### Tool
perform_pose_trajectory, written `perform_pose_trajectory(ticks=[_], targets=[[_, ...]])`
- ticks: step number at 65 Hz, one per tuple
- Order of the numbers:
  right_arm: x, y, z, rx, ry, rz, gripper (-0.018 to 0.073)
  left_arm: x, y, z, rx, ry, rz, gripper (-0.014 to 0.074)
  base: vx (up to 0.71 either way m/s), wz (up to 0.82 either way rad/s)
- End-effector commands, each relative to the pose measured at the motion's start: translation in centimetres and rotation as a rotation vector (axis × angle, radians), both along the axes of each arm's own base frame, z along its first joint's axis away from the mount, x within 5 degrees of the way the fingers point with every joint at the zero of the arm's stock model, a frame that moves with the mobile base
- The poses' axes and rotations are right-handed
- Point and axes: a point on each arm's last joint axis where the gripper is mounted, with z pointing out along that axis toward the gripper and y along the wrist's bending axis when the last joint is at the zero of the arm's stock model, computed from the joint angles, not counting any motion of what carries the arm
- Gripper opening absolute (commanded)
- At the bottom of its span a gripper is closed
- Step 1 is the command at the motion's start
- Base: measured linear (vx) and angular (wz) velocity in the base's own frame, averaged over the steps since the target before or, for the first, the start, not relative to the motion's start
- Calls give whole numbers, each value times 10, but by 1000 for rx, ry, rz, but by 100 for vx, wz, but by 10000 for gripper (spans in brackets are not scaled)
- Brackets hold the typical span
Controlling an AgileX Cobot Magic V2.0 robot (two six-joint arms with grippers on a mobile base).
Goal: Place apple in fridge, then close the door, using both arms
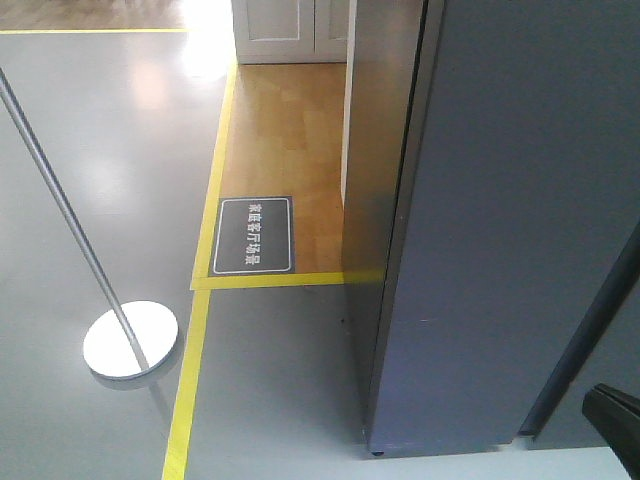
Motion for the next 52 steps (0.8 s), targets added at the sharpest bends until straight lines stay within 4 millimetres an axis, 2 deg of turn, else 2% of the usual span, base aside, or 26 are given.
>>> perform_pose_trajectory(ticks=[1, 52], targets=[[2, -1, 11, 28, -43, -21, 4, -1, 0, 14, -5, -118, 0, -6, 0, 0], [2, -1, 11, 28, -43, -21, 4, -1, 0, 17, 23, -151, 0, -6, 0, 0]])
